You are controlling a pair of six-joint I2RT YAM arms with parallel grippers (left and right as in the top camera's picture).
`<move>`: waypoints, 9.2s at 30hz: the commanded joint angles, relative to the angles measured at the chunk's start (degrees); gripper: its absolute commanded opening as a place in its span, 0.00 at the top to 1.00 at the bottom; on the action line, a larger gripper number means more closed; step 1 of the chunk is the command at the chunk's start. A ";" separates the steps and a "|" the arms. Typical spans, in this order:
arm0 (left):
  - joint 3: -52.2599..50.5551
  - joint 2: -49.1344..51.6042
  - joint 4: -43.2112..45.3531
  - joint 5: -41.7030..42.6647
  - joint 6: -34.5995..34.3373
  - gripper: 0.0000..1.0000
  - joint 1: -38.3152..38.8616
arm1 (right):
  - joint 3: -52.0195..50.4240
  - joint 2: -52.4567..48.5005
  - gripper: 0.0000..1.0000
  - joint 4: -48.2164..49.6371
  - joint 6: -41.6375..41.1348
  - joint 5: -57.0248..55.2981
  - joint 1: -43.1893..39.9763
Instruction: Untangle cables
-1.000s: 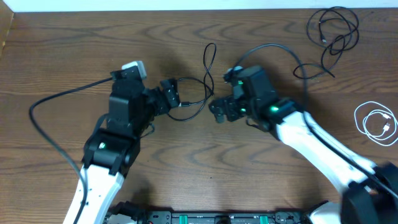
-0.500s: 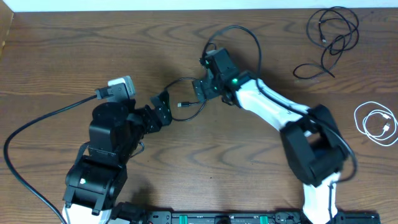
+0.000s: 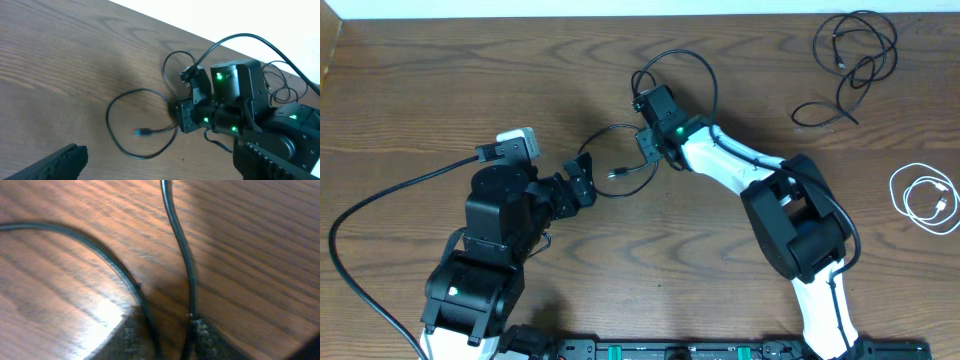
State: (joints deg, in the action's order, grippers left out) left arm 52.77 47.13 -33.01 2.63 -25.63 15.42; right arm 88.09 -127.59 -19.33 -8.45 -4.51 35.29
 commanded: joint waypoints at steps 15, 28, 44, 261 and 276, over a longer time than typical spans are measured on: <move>0.33 -0.04 -11.98 -0.72 0.52 0.02 -0.24 | -0.39 0.72 0.99 -19.17 -1.14 2.01 -0.92; 0.28 -0.04 -13.27 -0.72 0.52 0.02 -0.24 | -0.39 11.10 0.99 -39.04 -1.14 2.54 -12.33; 0.28 -0.04 -13.25 -0.72 0.52 0.02 -0.24 | -0.42 45.33 0.99 -45.77 0.42 2.64 -33.31; 0.28 -0.04 -13.44 -0.72 0.52 0.02 -0.24 | -9.84 13.97 0.99 -26.25 -18.78 -8.50 -74.79; 0.28 -0.04 -13.44 -0.72 0.52 0.02 -0.24 | -19.98 13.97 0.99 -17.81 -17.18 -8.00 -72.63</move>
State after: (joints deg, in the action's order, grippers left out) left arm 52.77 47.13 -46.30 2.63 -25.61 15.42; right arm 70.96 -113.30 -36.16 -26.52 -12.45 -36.95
